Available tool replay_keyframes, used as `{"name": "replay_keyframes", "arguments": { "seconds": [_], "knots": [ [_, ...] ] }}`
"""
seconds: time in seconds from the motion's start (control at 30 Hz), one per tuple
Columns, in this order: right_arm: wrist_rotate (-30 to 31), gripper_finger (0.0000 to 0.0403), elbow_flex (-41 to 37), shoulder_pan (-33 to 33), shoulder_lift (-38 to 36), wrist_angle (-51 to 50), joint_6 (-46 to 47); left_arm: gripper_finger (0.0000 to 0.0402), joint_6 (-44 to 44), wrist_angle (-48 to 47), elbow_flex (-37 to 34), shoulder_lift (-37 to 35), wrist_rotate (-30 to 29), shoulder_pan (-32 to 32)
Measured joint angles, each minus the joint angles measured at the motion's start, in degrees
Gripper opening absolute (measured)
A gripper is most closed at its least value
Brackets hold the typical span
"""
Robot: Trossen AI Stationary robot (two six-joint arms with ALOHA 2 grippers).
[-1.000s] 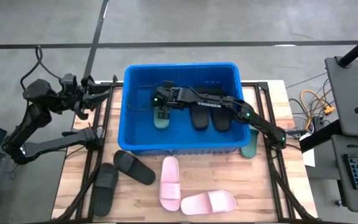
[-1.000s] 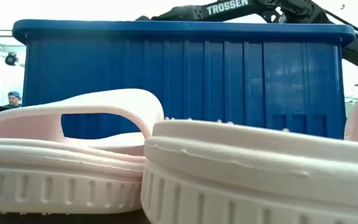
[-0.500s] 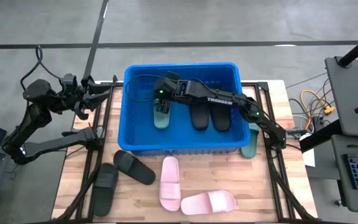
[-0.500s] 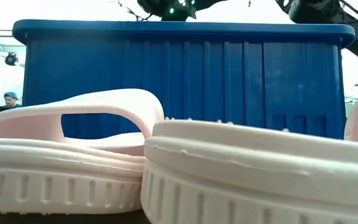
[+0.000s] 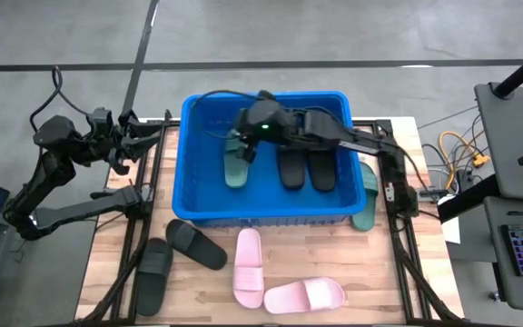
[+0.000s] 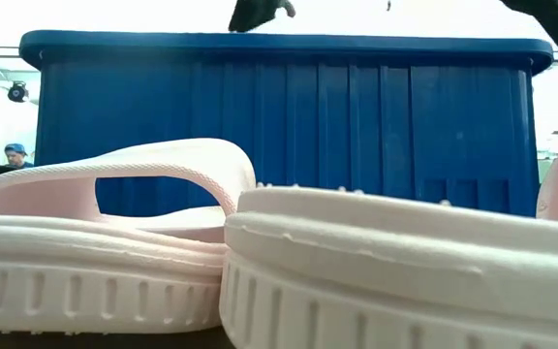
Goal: Pick and place slides into bin
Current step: Put the green slide into the blue bin
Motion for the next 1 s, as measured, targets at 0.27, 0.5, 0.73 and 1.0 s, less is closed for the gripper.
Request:
{"name": "replay_keyframes", "arguments": {
  "seconds": [0.27, 0.5, 0.73, 1.0],
  "knots": [
    [0.0, 0.0102, -0.2, 4.9, -10.9, -4.3, 1.7, 0.0193, 0.0, 0.0, 0.0, 0.0, 0.0, 0.0],
    [5.0, 0.0089, -0.9, 7.9, -17.9, -13.6, 3.5, 0.0193, 0.0, -0.1, 0.0, 0.0, 0.0, 0.0],
    [5.7, 0.0074, -3.7, 10.6, -23.3, -21.2, 4.6, 0.0193, -0.1, -0.1, 0.0, 0.0, 0.0, 0.0],
    [5.7, 0.0057, -17.1, 14.4, -35.7, -13.6, 5.6, 0.0193, -0.1, -0.2, 0.0, 0.5, -0.3, 0.0]
  ]
}}
